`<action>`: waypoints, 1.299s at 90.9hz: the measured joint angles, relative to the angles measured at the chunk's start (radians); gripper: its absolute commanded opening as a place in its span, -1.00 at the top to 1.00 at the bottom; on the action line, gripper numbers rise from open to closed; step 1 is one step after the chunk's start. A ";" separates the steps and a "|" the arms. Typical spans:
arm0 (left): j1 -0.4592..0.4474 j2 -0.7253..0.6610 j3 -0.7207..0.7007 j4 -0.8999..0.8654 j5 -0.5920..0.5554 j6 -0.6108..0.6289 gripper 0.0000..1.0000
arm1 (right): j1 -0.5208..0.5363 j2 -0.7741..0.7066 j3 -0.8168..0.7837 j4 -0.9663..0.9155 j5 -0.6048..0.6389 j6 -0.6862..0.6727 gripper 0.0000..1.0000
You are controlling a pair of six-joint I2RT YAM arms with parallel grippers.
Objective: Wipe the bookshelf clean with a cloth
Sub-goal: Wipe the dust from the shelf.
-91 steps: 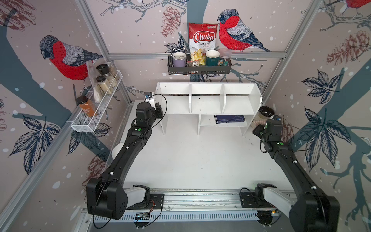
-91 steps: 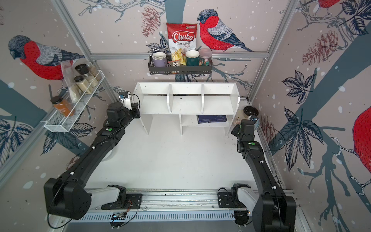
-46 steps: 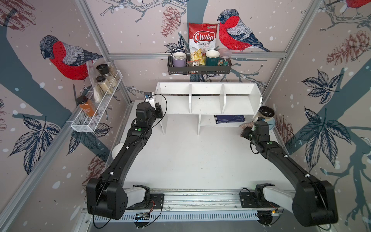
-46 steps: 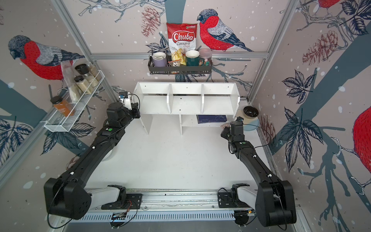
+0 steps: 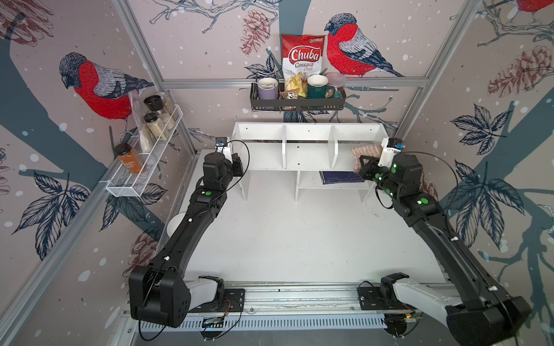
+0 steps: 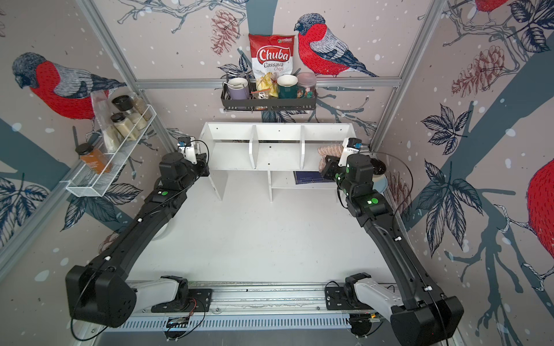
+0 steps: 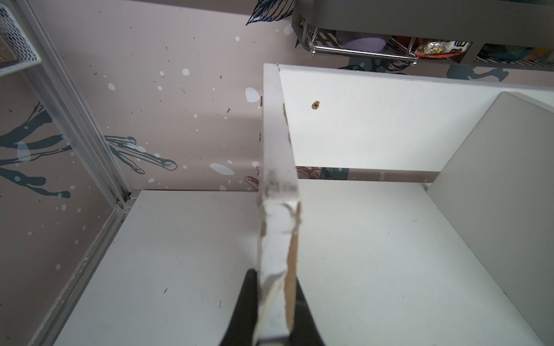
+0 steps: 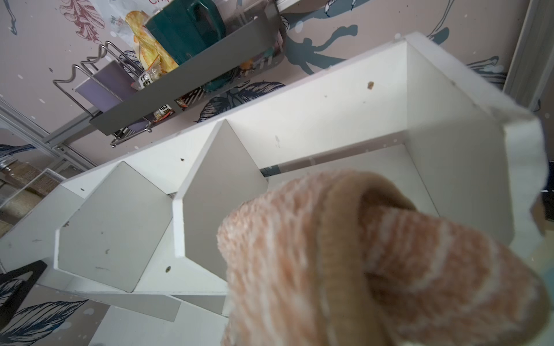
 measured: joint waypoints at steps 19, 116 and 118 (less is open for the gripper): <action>0.000 0.000 0.000 0.000 -0.004 0.000 1.00 | -0.011 0.232 0.203 -0.174 -0.059 0.080 -0.51; 0.000 0.002 0.007 -0.009 -0.008 -0.002 1.00 | 0.087 0.526 0.590 -0.506 0.229 0.013 -0.55; 0.000 0.002 0.007 -0.009 -0.008 -0.002 1.00 | 0.091 0.531 0.605 -0.508 0.234 0.003 -0.55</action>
